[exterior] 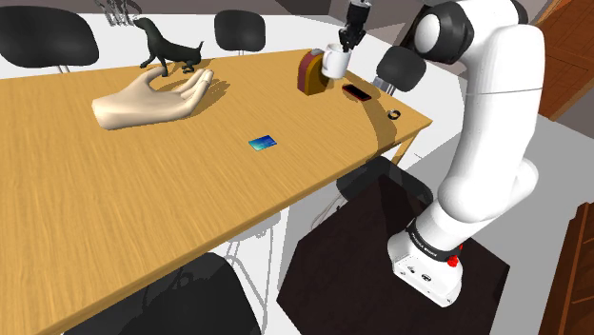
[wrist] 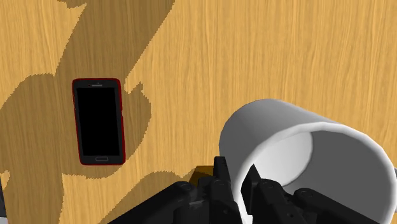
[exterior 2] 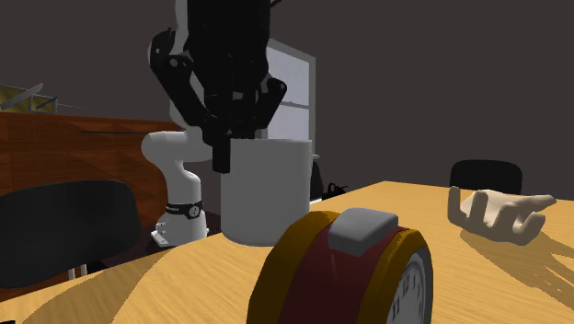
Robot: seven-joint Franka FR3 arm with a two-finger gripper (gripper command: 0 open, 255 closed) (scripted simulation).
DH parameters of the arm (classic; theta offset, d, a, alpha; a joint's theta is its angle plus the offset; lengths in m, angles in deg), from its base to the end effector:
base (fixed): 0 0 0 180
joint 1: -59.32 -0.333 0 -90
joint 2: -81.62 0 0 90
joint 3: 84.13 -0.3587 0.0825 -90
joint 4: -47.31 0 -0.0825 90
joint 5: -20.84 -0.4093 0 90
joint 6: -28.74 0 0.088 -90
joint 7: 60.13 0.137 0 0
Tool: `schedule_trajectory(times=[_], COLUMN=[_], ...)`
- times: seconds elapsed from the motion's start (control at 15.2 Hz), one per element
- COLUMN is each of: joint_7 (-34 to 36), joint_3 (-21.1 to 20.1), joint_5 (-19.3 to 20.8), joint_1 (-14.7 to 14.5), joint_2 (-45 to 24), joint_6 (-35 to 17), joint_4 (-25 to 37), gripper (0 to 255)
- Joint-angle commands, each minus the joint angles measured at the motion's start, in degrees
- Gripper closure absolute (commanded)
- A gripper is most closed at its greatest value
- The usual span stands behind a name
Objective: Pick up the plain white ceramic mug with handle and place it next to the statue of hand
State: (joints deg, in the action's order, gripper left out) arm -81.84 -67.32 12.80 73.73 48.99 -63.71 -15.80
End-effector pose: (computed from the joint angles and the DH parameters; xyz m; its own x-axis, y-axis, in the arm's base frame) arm 0.6844 -0.3227 0.5011 0.9903 -0.1328 -0.0404 -0.1329 -0.9911 0.0019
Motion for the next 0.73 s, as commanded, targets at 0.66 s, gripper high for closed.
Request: schedule_trajectory(times=[0.66], joint_7=[0.6], joint_3=[-0.5], joint_5=[-1.3], joint_1=[3.0], joint_2=[-6.1], joint_6=[13.9], joint_4=[20.3], gripper=[255])
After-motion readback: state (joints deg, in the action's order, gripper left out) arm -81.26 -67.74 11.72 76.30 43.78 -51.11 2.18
